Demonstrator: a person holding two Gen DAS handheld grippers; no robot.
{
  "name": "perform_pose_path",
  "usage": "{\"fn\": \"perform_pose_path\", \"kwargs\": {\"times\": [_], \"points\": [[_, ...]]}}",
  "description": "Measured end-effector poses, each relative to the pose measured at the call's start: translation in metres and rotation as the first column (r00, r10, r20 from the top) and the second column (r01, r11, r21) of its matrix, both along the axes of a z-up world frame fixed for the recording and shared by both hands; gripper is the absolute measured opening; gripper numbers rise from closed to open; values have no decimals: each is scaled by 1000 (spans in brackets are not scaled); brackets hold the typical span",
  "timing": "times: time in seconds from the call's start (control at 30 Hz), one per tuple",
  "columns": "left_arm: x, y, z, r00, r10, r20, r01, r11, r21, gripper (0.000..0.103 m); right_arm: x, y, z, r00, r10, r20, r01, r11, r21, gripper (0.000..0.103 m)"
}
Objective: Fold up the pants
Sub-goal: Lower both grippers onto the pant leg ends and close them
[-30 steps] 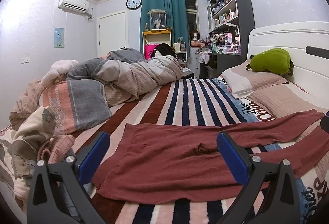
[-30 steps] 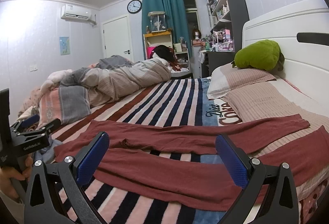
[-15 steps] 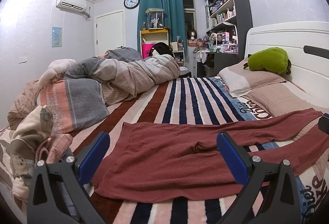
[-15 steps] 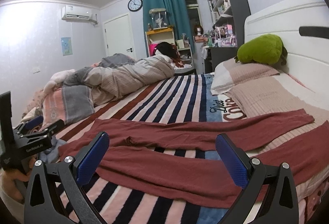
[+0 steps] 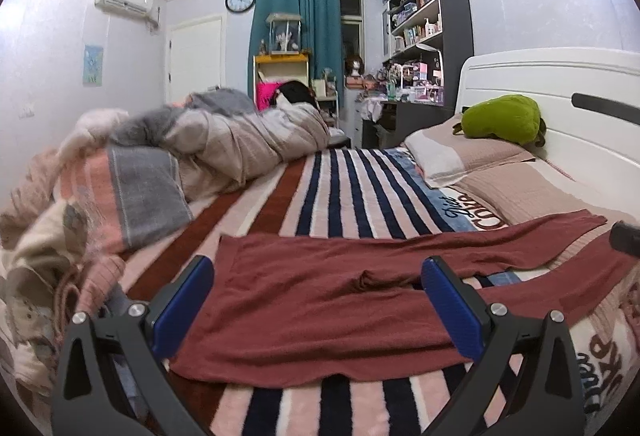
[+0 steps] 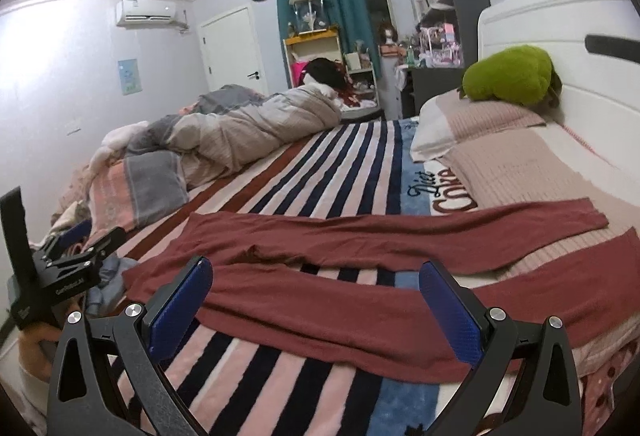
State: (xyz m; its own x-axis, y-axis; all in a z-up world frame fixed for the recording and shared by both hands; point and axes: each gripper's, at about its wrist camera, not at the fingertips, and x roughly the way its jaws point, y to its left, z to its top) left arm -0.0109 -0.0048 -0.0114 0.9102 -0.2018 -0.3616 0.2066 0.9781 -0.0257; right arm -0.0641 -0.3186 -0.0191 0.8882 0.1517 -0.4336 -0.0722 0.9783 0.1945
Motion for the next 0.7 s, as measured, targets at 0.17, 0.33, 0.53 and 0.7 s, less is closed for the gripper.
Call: {"fn": "perform_pose_path", "kwargs": {"times": [0.17,0.33,0.53,0.7], "points": [[13,16,-31,988,-56,-141,45,996,-76,102,15,-22,-47,987,67,-147,-54,995,88,87],[28,23,-85,955,-45,-295,23,997,-76,102,28,-43,-112,947,99,-307,-36,978,206,74],[44,36,-128,902,-53,-428,-24,985,-172,102,40,-50,-155,906,148,-396,-18,950,312,74],[61,52,-143,882,-54,-468,-81,961,-263,102,50,-55,-166,917,128,-377,9,940,342,74]]}}
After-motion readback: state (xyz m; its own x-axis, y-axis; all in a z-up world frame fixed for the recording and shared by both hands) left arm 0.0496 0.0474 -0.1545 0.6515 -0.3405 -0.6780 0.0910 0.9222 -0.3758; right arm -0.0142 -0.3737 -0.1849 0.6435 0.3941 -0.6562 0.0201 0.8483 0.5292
